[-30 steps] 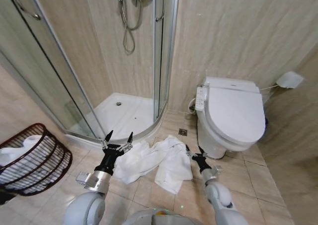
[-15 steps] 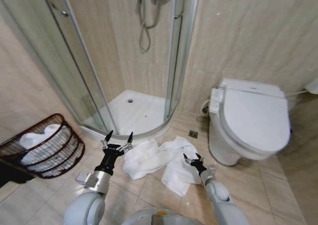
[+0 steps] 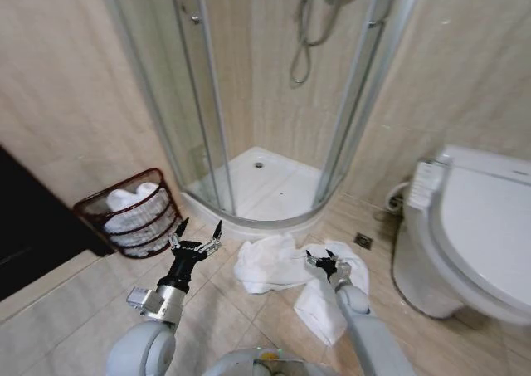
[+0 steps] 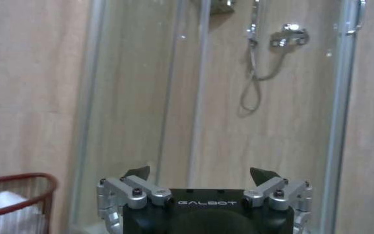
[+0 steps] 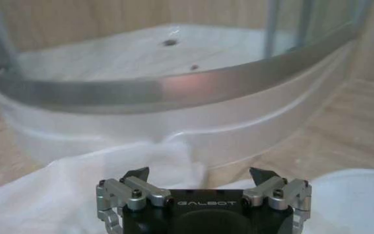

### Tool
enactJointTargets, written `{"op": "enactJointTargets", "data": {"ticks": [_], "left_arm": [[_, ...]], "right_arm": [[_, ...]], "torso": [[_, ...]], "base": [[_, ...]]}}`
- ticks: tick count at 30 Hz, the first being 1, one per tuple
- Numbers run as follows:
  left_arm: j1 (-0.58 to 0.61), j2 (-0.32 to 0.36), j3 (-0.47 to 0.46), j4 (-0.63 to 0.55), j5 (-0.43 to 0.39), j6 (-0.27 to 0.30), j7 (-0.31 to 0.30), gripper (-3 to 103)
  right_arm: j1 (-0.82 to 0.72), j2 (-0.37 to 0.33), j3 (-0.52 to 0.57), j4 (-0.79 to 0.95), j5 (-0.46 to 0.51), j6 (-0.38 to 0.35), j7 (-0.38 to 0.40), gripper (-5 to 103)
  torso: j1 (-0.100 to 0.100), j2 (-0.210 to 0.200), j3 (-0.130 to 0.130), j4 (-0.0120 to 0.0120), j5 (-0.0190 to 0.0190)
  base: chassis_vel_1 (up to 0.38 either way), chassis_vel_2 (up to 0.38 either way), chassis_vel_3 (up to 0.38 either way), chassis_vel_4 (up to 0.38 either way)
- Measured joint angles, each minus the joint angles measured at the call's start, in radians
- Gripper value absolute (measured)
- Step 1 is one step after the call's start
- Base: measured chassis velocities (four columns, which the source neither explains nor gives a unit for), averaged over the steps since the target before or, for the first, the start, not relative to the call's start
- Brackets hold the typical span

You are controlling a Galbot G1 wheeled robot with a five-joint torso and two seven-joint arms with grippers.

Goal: Discard the used towel into the hamper.

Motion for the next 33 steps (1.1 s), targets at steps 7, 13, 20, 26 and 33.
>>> {"op": "enactJointTargets", "data": {"ticks": [7,13,20,26,33], "left_arm": [[0.000,0.000,0.000,0.000,0.000,0.000,0.000,100],[0.000,0.000,0.000,0.000,0.000,0.000,0.000,100],[0.000,0.000,0.000,0.000,0.000,0.000,0.000,100],[0.000,0.000,0.000,0.000,0.000,0.000,0.000,100],[0.000,0.000,0.000,0.000,0.000,0.000,0.000,100]], "right_arm": [[0.002,0.020,-0.053,-0.049,-0.081,-0.004,0.021,100],[0.025,0.031,-0.060,-0.132,-0.142,0.019,0.006,100],[0.076,0.042,-0.038,-0.250,-0.154,0.026,-0.043,102],[0.099,0.049,-0.010,-0.317,-0.151,0.056,-0.074,87],[0.110,0.052,0.011,-0.363,-0.146,0.080,-0.088,71]], "torso": [[0.000,0.000,0.000,-0.0010,-0.0001],[0.001,0.000,0.000,-0.0005,0.0000],[0.001,0.002,0.001,-0.0005,-0.0001],[0.001,0.002,0.002,-0.0004,0.0000],[0.001,0.003,0.002,-0.0005,0.0000]], "base": [[0.039,0.027,0.028,0.035],[0.000,0.000,0.000,0.000],[0.000,0.000,0.000,0.000],[0.000,0.000,0.000,0.000],[0.000,0.000,0.000,0.000]]}}
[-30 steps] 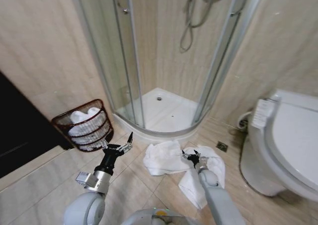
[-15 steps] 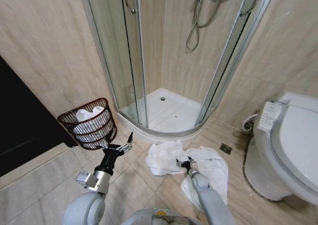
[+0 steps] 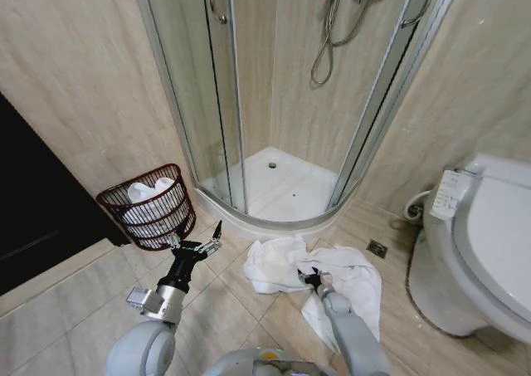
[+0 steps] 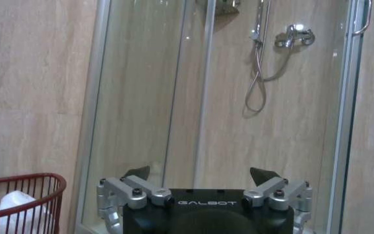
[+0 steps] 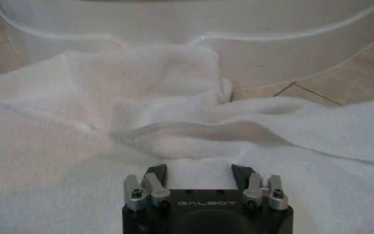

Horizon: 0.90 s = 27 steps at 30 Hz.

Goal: Discard the used towel into the hamper.

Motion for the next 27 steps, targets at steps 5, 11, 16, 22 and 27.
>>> {"op": "enactJointTargets", "data": {"ticks": [5,11,16,22,27], "left_arm": [[0.000,0.000,0.000,0.000,0.000,0.000,0.000,100],[0.000,0.000,0.000,0.000,0.000,0.000,0.000,100],[0.000,0.000,0.000,0.000,0.000,0.000,0.000,100],[0.000,0.000,0.000,0.000,0.000,0.000,0.000,100],[0.000,0.000,0.000,0.000,0.000,0.000,0.000,100]], "right_arm": [[0.002,0.000,0.004,-0.006,0.000,0.008,0.002,56],[0.001,-0.001,0.007,-0.007,0.001,0.012,0.002,43],[-0.003,0.000,0.009,-0.009,0.001,0.018,0.002,31],[-0.010,0.000,0.012,-0.005,0.001,0.024,0.003,12],[-0.015,0.000,0.012,0.004,0.002,0.024,0.004,2]], "torso": [[0.000,0.000,0.000,0.0000,0.0000],[0.000,0.000,0.000,0.0001,0.0000],[0.000,0.001,0.001,0.0001,0.0001],[0.000,0.001,0.001,0.0000,0.0000],[0.000,0.001,0.001,0.0000,0.0000]], "base": [[0.000,0.000,0.000,0.000],[0.000,0.000,0.000,0.000],[0.000,0.000,0.000,0.000],[0.000,0.000,0.000,0.000],[0.000,0.000,0.000,0.000]]}}
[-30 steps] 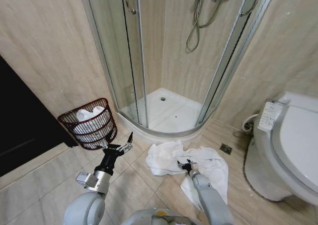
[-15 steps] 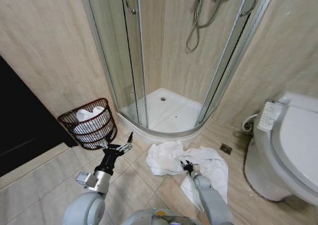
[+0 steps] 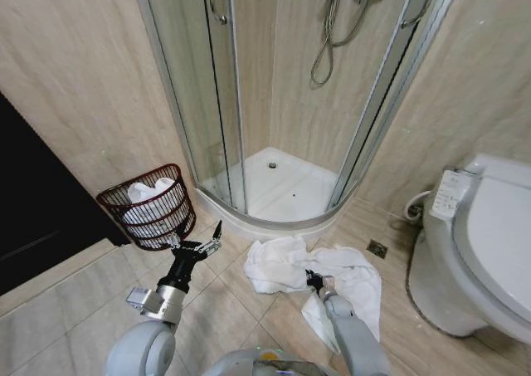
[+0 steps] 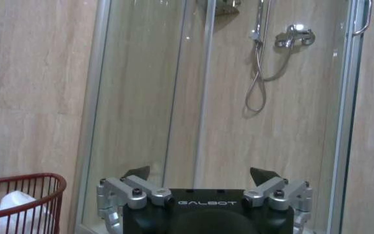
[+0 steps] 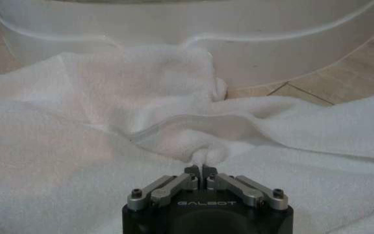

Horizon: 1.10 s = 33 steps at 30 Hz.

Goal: Discard the used towel into the hamper.

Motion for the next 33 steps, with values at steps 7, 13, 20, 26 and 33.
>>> {"op": "enactJointTargets", "data": {"ticks": [7,13,20,26,33], "left_arm": [[0.000,0.000,0.000,0.000,0.000,0.000,0.000,100],[0.000,0.000,0.000,0.000,0.000,0.000,0.000,100],[0.000,0.000,0.000,0.000,0.000,0.000,0.000,100],[0.000,0.000,0.000,0.000,0.000,0.000,0.000,100],[0.000,0.000,0.000,0.000,0.000,0.000,0.000,100]], "right_arm": [[-0.017,-0.002,0.011,0.025,-0.016,0.022,0.000,2],[-0.087,-0.011,0.049,0.175,-0.124,0.111,-0.010,2],[-0.192,-0.027,0.079,0.368,-0.117,0.146,-0.004,2],[-0.322,-0.032,0.104,0.594,-0.065,0.161,0.005,2],[-0.428,-0.034,0.127,0.815,-0.025,0.190,0.005,2]], "torso": [[0.000,0.000,0.000,0.0000,0.0001],[0.000,0.000,0.000,0.0000,0.0000],[0.000,0.000,0.000,0.0000,-0.0001],[0.000,0.000,0.000,0.0000,0.0000],[0.000,0.000,0.000,0.0000,0.0002]], "base": [[0.000,0.000,0.000,0.000],[0.000,0.000,0.000,0.000],[0.000,0.000,0.000,0.000],[0.000,0.000,0.000,0.000],[0.000,0.000,0.000,0.000]]}}
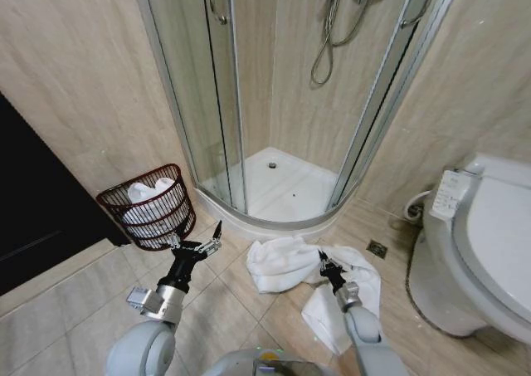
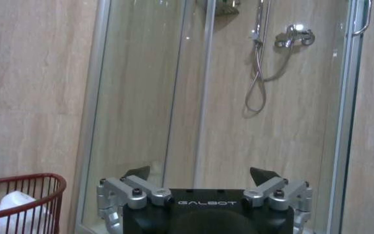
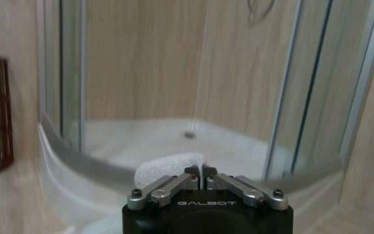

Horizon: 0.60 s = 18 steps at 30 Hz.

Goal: Discard the used towel into the hamper.

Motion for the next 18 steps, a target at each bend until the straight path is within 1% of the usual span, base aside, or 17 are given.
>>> {"op": "enactJointTargets", "data": {"ticks": [2,3,4,5,7,12,14,18], "left_arm": [[0.000,0.000,0.000,0.000,0.000,0.000,0.000,100],[0.000,0.000,0.000,0.000,0.000,0.000,0.000,100],[0.000,0.000,0.000,0.000,0.000,0.000,0.000,100],[0.000,0.000,0.000,0.000,0.000,0.000,0.000,100],[0.000,0.000,0.000,0.000,0.000,0.000,0.000,100],[0.000,0.000,0.000,0.000,0.000,0.000,0.000,100],[0.000,0.000,0.000,0.000,0.000,0.000,0.000,100],[0.000,0.000,0.000,0.000,0.000,0.000,0.000,100]], "right_arm": [[-0.024,-0.002,0.010,0.060,0.013,0.022,-0.003,2],[-0.024,-0.002,0.010,0.060,0.013,0.022,-0.003,2],[-0.034,-0.003,0.019,0.098,0.019,0.043,-0.008,2],[-0.034,-0.003,0.019,0.098,0.019,0.043,-0.008,2],[-0.044,-0.006,0.033,0.152,0.026,0.070,-0.015,2],[-0.054,-0.007,0.046,0.216,0.047,0.088,-0.016,2],[-0.067,-0.004,0.061,0.258,0.068,0.104,-0.015,2],[-0.102,-0.002,0.076,0.344,0.127,0.104,-0.002,2]], "torso": [[0.000,0.000,0.000,0.0000,-0.0005],[0.000,0.000,0.000,0.0000,-0.0005],[0.000,0.000,0.000,0.0001,-0.0001],[0.000,0.000,0.000,0.0001,-0.0001],[0.000,0.000,0.000,0.0001,-0.0002],[0.000,0.000,0.000,0.0002,-0.0003],[0.000,0.000,0.000,0.0002,0.0000],[0.000,0.000,0.000,0.0001,0.0000]], "base": [[0.000,0.000,0.000,0.000],[0.000,0.000,0.000,0.000],[0.000,0.000,0.000,0.000],[0.000,0.000,0.000,0.000],[0.000,0.000,0.000,0.000],[0.000,0.000,0.000,0.000],[0.000,0.000,0.000,0.000],[0.000,0.000,0.000,0.000]]}}
